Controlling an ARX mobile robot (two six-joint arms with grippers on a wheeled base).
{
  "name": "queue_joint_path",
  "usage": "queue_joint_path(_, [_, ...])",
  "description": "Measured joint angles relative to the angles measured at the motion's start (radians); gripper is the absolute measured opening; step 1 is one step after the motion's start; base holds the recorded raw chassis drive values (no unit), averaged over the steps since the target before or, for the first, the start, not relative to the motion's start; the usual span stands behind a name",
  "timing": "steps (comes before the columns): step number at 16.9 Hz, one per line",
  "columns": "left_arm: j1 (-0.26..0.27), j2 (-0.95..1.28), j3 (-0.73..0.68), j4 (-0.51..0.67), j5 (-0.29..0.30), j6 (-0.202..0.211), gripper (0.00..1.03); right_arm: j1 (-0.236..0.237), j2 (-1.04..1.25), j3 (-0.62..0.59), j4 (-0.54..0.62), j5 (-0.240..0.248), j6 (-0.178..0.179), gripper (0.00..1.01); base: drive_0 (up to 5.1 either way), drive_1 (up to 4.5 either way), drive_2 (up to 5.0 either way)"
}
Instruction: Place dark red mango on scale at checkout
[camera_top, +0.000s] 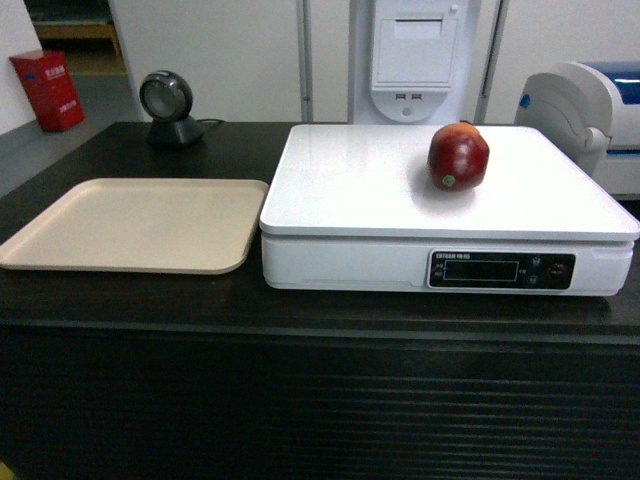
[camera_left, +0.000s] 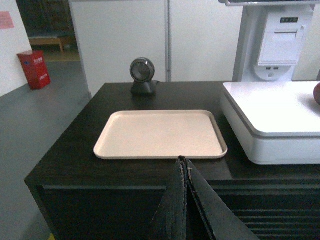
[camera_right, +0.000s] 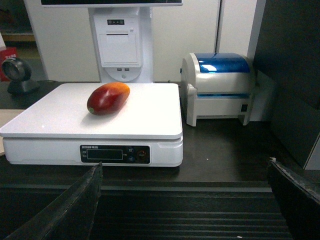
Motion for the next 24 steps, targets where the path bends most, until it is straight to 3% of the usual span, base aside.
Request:
queue_joint_path(4, [0.000,0.000,-0.002,-0.003,0.000,-0.002,0.04,0.000,0.000,0.000,-0.001,0.000,0.000,0.98,0.0,0.00,0.0])
queue_joint_path(5, [0.000,0.000,-0.002,-0.003,0.000,-0.002,0.17,0.000,0.000,0.000,-0.001,0.000,0.000,0.98,0.0,0.00,0.0])
queue_joint_path(7, [0.000,0.000,-0.002,-0.003,0.000,-0.002,0.22,0.000,0.000,0.000,-0.001,0.000,0.000,0.98,0.0,0.00,0.0])
queue_joint_path(14, [0.000,0.000,-0.002,-0.003,0.000,-0.002,0.99,0.000,0.000,0.000,-0.001,0.000,0.000,0.98,0.0,0.00,0.0])
queue_joint_path(24, [0.000,0.000,-0.002,-0.003,0.000,-0.002,0.98,0.000,0.000,0.000,-0.001,0.000,0.000,0.98,0.0,0.00,0.0])
